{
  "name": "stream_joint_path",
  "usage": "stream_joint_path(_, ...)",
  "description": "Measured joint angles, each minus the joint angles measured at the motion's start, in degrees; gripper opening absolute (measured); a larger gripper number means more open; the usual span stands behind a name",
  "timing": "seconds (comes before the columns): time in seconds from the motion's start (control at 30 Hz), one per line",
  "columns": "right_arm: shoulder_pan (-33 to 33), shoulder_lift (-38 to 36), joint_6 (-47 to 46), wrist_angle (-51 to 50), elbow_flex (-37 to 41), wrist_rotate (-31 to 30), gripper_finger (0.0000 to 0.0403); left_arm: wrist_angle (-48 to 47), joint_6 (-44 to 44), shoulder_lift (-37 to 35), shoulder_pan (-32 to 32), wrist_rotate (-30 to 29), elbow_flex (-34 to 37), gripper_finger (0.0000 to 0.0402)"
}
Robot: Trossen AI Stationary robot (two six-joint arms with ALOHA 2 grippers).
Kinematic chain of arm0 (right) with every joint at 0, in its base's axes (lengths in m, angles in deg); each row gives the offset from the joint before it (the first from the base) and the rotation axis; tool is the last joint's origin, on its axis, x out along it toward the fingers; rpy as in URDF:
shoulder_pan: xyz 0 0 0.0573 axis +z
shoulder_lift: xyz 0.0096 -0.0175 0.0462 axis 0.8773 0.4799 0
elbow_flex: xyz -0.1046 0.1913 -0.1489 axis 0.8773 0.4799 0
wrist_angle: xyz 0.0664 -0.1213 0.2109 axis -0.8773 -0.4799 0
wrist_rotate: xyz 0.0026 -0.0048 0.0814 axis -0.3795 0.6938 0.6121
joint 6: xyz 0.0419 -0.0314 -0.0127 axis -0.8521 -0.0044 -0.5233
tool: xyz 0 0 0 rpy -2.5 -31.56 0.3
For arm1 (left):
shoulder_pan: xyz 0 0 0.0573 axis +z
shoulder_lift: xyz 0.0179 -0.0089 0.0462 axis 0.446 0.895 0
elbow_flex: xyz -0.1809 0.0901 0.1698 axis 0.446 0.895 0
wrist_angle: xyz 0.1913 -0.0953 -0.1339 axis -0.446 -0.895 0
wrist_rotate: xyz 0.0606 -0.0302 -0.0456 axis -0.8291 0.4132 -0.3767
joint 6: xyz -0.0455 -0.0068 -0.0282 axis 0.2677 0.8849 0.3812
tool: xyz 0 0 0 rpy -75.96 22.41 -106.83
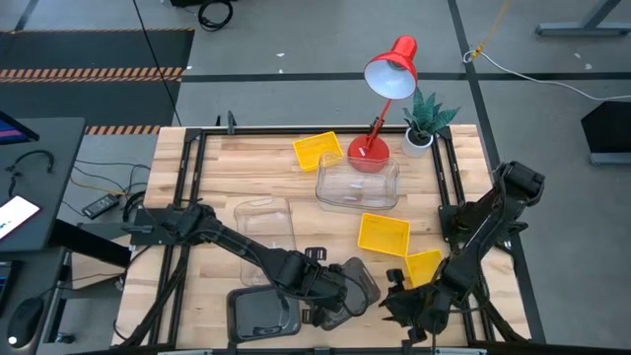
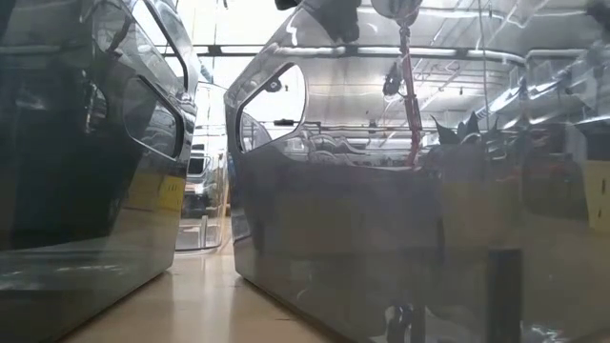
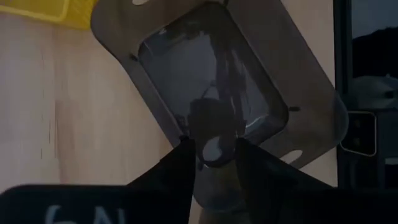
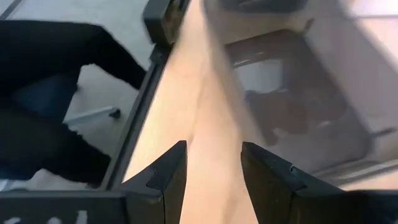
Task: Stack baskets by color
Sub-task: Stack the black bin on the left black bin
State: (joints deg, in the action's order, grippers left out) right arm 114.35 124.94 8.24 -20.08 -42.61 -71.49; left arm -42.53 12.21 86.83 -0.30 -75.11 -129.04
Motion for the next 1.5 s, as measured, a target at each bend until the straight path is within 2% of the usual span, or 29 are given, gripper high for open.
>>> stream_joint_path(0.1, 0.3, 2.5, 0.2, 1.1, 0.0, 1.5, 0.0151, -0.4, -0.3, 0.0, 0.0, 0.0, 0.0, 0.0117)
stream_joint_path(0.33, -1.6, 6.0, -1.1, -1.9, 0.0, 0.0, 0.0144, -0.2, -0.1, 1.8, 0.3, 1.3, 0.0, 0.0117)
stream_joint_path(0.43, -4.0, 5.8, -1.2, -5.1, 0.0, -1.1, 0.0143, 0.1, -0.1, 2.8, 0.4, 4.0, 0.0, 0.0116)
stream_joint_path(0.57, -7.8, 4.3, -1.1, -8.4, 0.0, -5.9, 0.0143, 0.2, -0.2, 4.1, 0.3, 7.1, 0.0, 0.0116)
stream_joint_path(0.77, -13.5, 4.0, 2.3, -7.9, 0.0, -8.7, 0.0143, 4.7, -3.2, 4.3, 0.3, 6.7, 0.0, 0.0116)
stream_joint_path(0.9, -15.6, 2.6, 3.8, -8.5, 0.0, -7.1, 0.0143, 6.4, -3.4, 4.2, 1.3, 7.1, 0.0, 0.0116)
stream_joint_path(1.13, -12.5, -1.8, 1.7, -9.6, 0.0, -0.5, 0.0143, -3.9, -4.4, 3.5, 1.9, 13.3, 0.0, 0.0116)
stream_joint_path(1.37, -9.9, -1.6, 0.5, -7.0, 0.0, -2.6, 0.0143, -4.8, -12.2, 3.5, 1.8, 13.2, -0.4, 0.0120)
stream_joint_path(1.5, -9.4, -1.6, -0.6, -7.0, 0.0, -3.1, 0.0143, -2.8, -12.4, 3.3, 1.0, 12.9, -1.8, 0.0158)
